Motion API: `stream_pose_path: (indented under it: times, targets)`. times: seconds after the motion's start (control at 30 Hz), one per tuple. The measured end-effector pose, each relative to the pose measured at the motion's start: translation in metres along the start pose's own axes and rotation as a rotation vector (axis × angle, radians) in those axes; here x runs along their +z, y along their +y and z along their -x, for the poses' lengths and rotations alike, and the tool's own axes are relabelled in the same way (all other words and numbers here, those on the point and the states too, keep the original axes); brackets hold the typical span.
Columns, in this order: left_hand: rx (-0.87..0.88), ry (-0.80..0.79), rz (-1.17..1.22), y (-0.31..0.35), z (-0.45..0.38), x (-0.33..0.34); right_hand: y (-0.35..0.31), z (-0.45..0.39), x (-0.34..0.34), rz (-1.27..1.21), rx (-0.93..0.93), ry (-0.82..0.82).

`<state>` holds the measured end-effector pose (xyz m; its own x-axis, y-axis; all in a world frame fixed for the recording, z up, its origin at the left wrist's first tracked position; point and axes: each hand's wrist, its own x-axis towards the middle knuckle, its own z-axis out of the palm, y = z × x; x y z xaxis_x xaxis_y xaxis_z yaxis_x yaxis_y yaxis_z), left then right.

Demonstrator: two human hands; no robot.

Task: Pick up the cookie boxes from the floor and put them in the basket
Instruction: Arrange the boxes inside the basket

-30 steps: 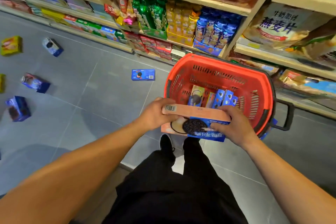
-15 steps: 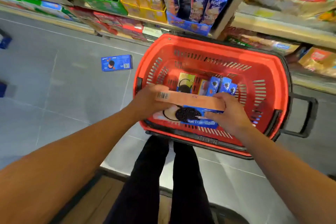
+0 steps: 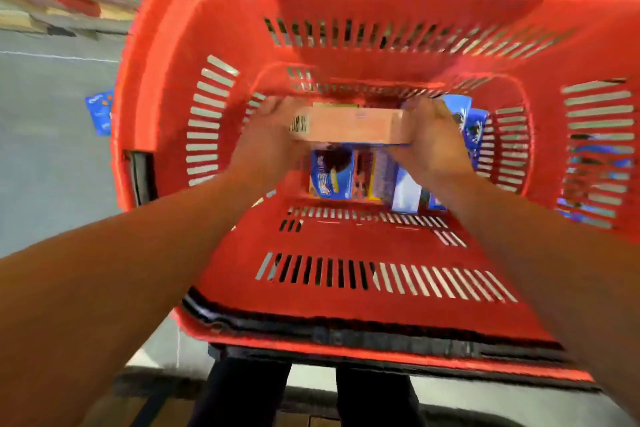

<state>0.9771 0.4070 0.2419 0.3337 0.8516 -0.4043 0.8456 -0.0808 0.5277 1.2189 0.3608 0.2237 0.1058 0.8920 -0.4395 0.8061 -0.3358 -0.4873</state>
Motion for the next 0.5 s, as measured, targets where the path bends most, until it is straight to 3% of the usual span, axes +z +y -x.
stream_pose_path:
  times: [0.4,0.5]
  targets:
    - [-0.037,0.215,0.022,-0.025,-0.067,0.056,0.027,-0.045,0.039,0.169,0.035,0.171]
    - [-0.020,0.204,0.032,-0.018,-0.061,0.051,0.026,-0.030,0.032,0.117,0.071,0.127]
